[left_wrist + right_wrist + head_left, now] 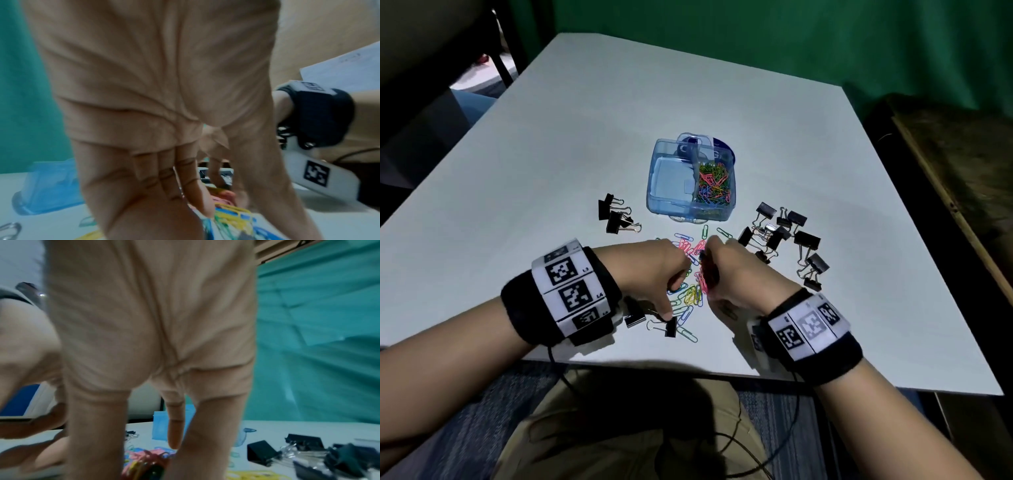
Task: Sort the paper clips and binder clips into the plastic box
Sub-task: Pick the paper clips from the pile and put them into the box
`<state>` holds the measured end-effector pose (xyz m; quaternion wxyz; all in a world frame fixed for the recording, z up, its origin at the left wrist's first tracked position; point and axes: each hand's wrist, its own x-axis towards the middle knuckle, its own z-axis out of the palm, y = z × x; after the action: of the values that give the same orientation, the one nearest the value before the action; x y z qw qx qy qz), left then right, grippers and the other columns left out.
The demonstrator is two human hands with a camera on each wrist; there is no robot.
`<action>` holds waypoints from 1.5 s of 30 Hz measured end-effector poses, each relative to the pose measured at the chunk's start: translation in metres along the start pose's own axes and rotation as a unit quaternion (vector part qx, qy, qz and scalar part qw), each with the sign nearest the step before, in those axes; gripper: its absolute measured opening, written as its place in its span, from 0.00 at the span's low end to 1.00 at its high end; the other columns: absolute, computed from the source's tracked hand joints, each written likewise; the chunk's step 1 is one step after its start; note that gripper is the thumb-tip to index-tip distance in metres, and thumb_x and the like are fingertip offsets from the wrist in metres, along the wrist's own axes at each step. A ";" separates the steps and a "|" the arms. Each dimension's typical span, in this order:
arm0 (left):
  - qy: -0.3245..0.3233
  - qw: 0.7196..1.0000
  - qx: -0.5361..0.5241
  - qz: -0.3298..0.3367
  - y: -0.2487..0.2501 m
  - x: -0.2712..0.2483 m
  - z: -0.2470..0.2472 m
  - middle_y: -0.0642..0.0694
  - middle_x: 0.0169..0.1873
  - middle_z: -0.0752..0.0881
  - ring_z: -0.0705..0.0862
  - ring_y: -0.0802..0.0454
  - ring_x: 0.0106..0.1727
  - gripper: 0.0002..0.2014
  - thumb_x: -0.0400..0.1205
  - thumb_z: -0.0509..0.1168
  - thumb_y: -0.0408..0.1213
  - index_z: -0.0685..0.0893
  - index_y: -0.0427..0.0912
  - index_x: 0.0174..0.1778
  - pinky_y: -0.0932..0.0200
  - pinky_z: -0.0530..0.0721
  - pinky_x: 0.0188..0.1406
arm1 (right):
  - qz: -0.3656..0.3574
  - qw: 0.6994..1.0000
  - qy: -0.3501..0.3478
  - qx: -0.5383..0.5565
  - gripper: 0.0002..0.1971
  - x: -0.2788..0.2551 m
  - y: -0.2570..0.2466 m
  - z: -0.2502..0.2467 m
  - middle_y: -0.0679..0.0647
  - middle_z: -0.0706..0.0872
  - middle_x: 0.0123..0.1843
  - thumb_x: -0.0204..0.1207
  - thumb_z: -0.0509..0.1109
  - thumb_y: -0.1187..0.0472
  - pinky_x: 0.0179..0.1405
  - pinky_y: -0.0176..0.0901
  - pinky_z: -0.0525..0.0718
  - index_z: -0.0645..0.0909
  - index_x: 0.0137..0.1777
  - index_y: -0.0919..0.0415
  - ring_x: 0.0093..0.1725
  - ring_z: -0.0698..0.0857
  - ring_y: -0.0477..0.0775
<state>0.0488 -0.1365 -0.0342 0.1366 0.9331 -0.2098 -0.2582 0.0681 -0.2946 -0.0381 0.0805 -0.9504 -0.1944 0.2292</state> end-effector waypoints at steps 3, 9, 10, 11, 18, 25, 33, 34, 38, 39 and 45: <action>0.006 1.000 0.023 0.003 0.001 0.000 0.006 0.53 0.29 0.76 0.75 0.53 0.35 0.16 0.65 0.79 0.42 0.81 0.43 0.41 0.61 0.69 0.30 | -0.046 0.998 0.045 0.001 0.30 0.002 -0.009 -0.005 0.61 0.74 0.58 0.63 0.81 0.62 0.44 0.52 0.81 0.69 0.62 0.61 0.53 0.83 0.68; 0.024 0.999 0.028 -0.022 -0.012 -0.004 0.003 0.55 0.29 0.78 0.77 0.54 0.35 0.12 0.65 0.78 0.39 0.81 0.47 0.37 0.57 0.77 0.36 | -0.070 0.995 -0.026 -0.061 0.41 -0.015 -0.017 0.010 0.58 0.73 0.60 0.53 0.85 0.47 0.41 0.47 0.74 0.69 0.63 0.58 0.56 0.79 0.62; 0.025 0.999 0.030 -0.024 -0.013 -0.004 0.002 0.55 0.29 0.79 0.77 0.54 0.36 0.12 0.65 0.78 0.38 0.81 0.46 0.37 0.56 0.78 0.37 | -0.069 0.995 -0.031 -0.069 0.42 -0.016 -0.018 0.013 0.59 0.72 0.61 0.54 0.85 0.47 0.42 0.47 0.74 0.68 0.65 0.59 0.58 0.79 0.63; 0.026 0.999 0.029 -0.028 -0.015 -0.004 0.001 0.54 0.31 0.79 0.78 0.53 0.37 0.12 0.65 0.78 0.38 0.82 0.45 0.39 0.56 0.79 0.39 | -0.066 0.995 -0.029 -0.070 0.42 -0.015 -0.018 0.015 0.60 0.72 0.62 0.55 0.85 0.47 0.42 0.47 0.74 0.68 0.65 0.59 0.59 0.79 0.64; 0.030 0.998 0.012 -0.059 -0.031 -0.008 -0.004 0.51 0.34 0.84 0.80 0.52 0.39 0.14 0.64 0.77 0.34 0.80 0.47 0.40 0.58 0.77 0.38 | -0.048 0.996 0.054 -0.052 0.36 -0.002 -0.011 -0.002 0.56 0.70 0.52 0.60 0.82 0.47 0.39 0.47 0.71 0.69 0.63 0.60 0.57 0.79 0.63; 0.071 0.992 0.021 -0.104 -0.035 -0.006 -0.010 0.50 0.41 0.79 0.80 0.48 0.47 0.25 0.63 0.80 0.43 0.77 0.42 0.49 0.54 0.81 0.45 | -0.032 0.998 0.036 -0.049 0.37 0.003 -0.018 0.007 0.61 0.73 0.62 0.64 0.79 0.43 0.48 0.51 0.75 0.68 0.66 0.60 0.63 0.77 0.64; 0.040 0.987 0.045 -0.151 -0.032 0.004 -0.016 0.43 0.53 0.73 0.78 0.45 0.46 0.43 0.55 0.84 0.49 0.68 0.41 0.59 0.54 0.80 0.42 | 0.078 0.997 -0.024 0.003 0.47 -0.016 0.014 -0.015 0.62 0.72 0.62 0.51 0.88 0.51 0.41 0.47 0.79 0.64 0.65 0.60 0.58 0.81 0.67; 0.023 0.987 0.051 -0.151 -0.029 0.005 -0.016 0.44 0.53 0.72 0.79 0.44 0.47 0.44 0.53 0.85 0.49 0.68 0.40 0.59 0.53 0.82 0.43 | 0.089 0.995 -0.046 -0.006 0.47 -0.018 0.015 -0.014 0.63 0.73 0.64 0.51 0.88 0.54 0.41 0.47 0.78 0.63 0.66 0.61 0.60 0.81 0.67; -0.016 0.986 0.086 -0.140 -0.013 0.014 -0.013 0.38 0.60 0.71 0.83 0.36 0.55 0.47 0.55 0.85 0.44 0.66 0.36 0.65 0.50 0.81 0.42 | 0.086 0.994 -0.070 -0.024 0.44 -0.014 0.010 -0.002 0.66 0.75 0.66 0.59 0.84 0.63 0.42 0.46 0.76 0.61 0.70 0.65 0.63 0.80 0.68; -0.010 0.987 0.085 -0.134 -0.009 0.018 -0.013 0.37 0.61 0.72 0.82 0.36 0.56 0.46 0.57 0.85 0.42 0.67 0.36 0.65 0.51 0.80 0.42 | 0.075 0.995 -0.060 -0.019 0.42 -0.010 0.006 0.000 0.67 0.76 0.65 0.61 0.82 0.65 0.41 0.45 0.75 0.62 0.71 0.66 0.62 0.80 0.68; 0.068 0.993 0.048 -0.083 -0.002 0.036 -0.013 0.38 0.56 0.80 0.81 0.40 0.54 0.33 0.63 0.81 0.41 0.74 0.36 0.59 0.52 0.80 0.49 | -0.003 0.999 0.042 0.027 0.21 0.006 0.001 -0.001 0.64 0.77 0.59 0.71 0.70 0.69 0.42 0.48 0.79 0.71 0.64 0.66 0.56 0.81 0.66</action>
<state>0.0849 -0.1492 -0.0393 0.0834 0.9682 -0.1336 -0.1945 0.0739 -0.2929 -0.0401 0.1148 -0.9560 -0.1874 0.1941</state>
